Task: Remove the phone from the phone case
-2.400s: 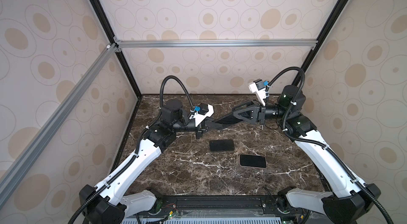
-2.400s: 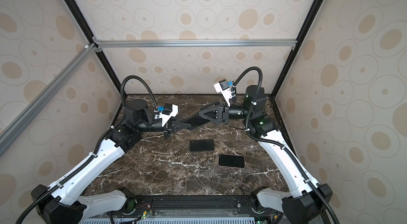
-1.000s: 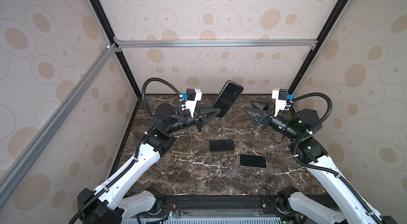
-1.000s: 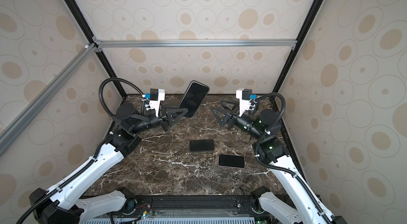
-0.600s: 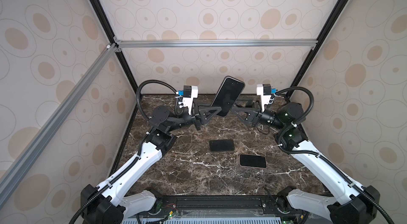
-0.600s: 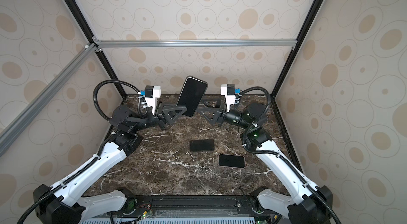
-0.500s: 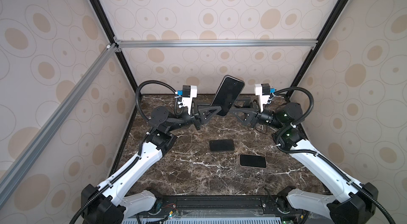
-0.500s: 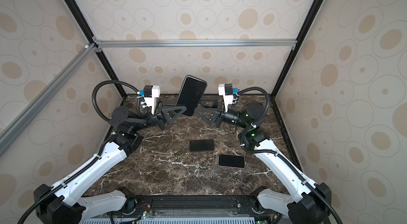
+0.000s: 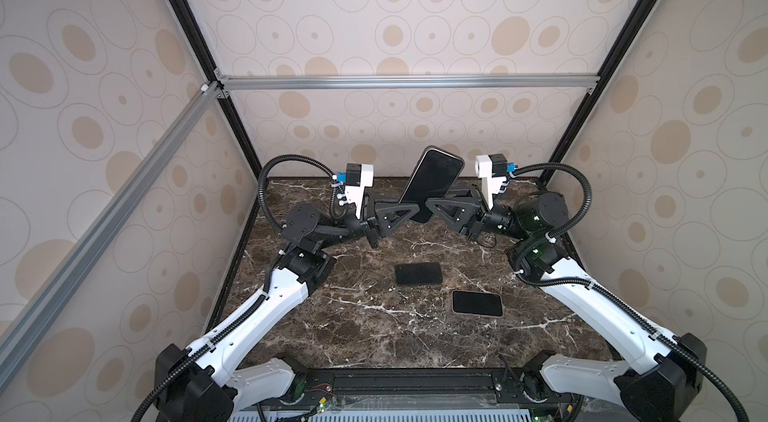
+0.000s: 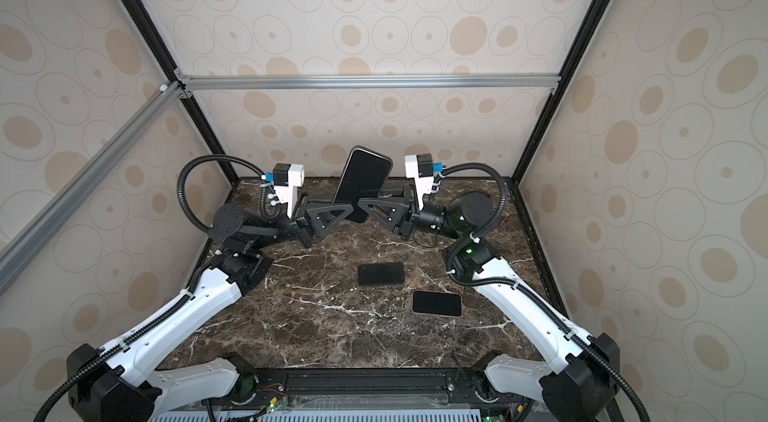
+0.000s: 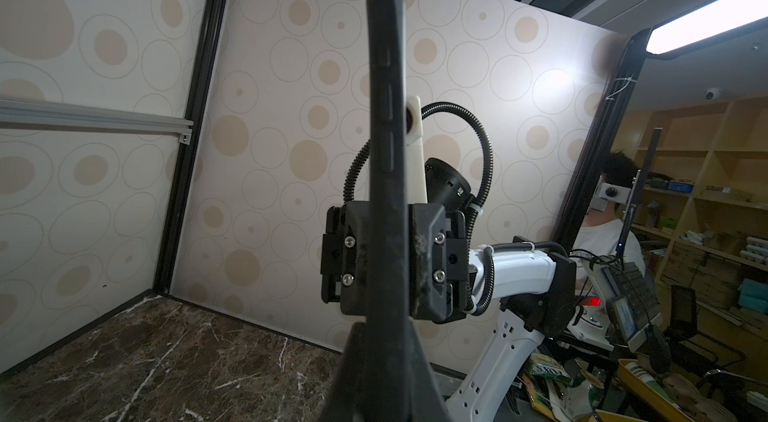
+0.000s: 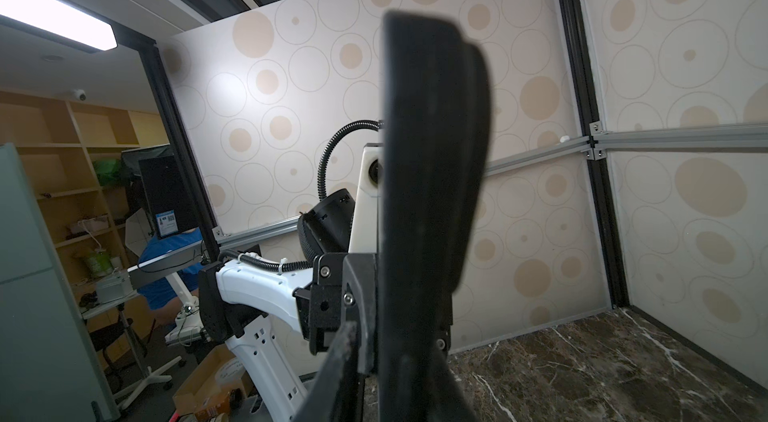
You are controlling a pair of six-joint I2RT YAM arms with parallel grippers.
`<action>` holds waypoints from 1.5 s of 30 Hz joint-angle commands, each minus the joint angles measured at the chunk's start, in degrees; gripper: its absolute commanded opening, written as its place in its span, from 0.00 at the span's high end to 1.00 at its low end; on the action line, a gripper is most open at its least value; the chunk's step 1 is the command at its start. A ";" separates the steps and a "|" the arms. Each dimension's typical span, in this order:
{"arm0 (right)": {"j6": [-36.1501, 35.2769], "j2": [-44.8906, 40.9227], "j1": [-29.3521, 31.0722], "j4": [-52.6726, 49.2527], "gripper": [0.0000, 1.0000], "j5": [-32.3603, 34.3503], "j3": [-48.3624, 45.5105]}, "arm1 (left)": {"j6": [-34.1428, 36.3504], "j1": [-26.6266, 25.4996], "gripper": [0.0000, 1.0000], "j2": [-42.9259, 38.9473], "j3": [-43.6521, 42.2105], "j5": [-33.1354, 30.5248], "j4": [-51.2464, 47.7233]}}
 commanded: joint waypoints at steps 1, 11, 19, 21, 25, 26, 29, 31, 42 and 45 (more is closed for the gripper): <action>0.72 -0.64 0.50 1.83 0.86 -1.36 1.76 | -1.63 0.15 0.93 -0.57 0.98 -0.32 6.50; -6.17 -4.15 0.48 -9.49 0.96 -0.19 0.96 | 0.76 1.16 0.67 -1.36 3.27 1.61 3.30; -7.50 -3.72 0.48 -11.61 0.94 -2.30 1.75 | 2.55 1.55 0.95 -1.28 4.34 1.91 0.84; -8.42 -3.81 0.46 -12.18 0.91 -2.73 1.75 | 2.62 1.64 1.00 -1.36 4.58 1.64 0.84; -10.83 -3.74 0.45 -12.40 0.76 -4.52 1.31 | 2.08 1.82 1.00 -1.55 5.21 0.41 0.84; -11.51 -3.74 0.43 -12.71 0.72 -5.03 1.27 | 1.89 1.90 1.00 -1.55 5.45 0.04 0.80; -13.59 -3.72 0.84 -13.13 0.64 -5.70 0.63 | 1.36 2.05 1.00 -1.29 6.09 -0.96 0.32; -15.56 -3.61 1.32 -14.60 0.63 -5.92 0.69 | 0.96 2.03 1.00 -1.20 6.10 -1.72 0.47; -17.50 -1.22 2.85 -17.06 0.69 -7.80 2.78 | -1.20 2.00 1.00 -1.02 4.79 -2.23 3.00; -17.41 -0.94 3.06 -17.29 0.72 -7.86 3.46 | -1.18 2.06 1.00 -1.41 4.43 -2.31 3.18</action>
